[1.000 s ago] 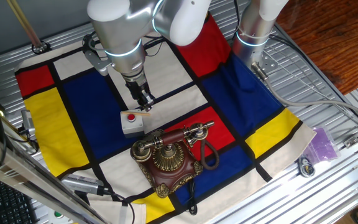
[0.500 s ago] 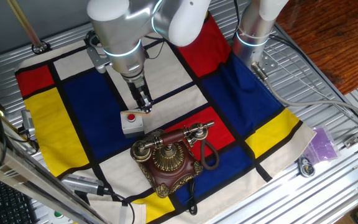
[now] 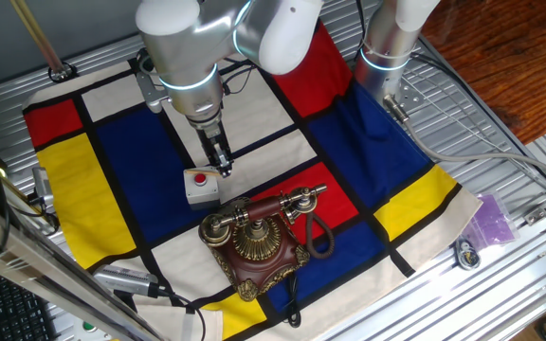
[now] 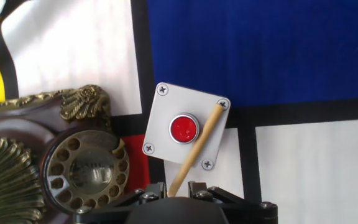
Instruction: Dial a number on an old rotary phone
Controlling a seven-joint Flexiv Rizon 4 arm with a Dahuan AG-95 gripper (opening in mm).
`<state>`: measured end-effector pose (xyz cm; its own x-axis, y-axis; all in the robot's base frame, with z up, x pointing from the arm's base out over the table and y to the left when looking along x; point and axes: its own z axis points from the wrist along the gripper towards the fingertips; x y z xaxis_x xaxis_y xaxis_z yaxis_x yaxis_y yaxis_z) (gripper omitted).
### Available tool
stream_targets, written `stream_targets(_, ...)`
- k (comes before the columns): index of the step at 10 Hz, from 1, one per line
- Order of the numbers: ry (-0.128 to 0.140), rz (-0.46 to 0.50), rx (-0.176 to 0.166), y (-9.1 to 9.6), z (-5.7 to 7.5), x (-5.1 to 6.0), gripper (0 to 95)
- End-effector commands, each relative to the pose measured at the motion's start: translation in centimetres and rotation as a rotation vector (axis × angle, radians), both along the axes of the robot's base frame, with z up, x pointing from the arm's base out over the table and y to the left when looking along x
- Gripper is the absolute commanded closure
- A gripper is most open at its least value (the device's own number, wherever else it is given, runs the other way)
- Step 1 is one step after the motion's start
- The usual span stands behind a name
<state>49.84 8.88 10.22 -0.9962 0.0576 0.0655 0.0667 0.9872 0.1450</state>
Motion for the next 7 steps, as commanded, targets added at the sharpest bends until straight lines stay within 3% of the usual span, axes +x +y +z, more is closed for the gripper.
stream_targets(1, -0.006, -0.004, 0.0, -0.06, -0.14, 0.01, 76.0)
stream_targets(2, -0.007, -0.003, 0.0, -0.07, -0.19, 0.03, 57.0)
stream_targets(7, -0.007, 0.002, 0.0, -0.1, -0.55, 0.12, 57.0)
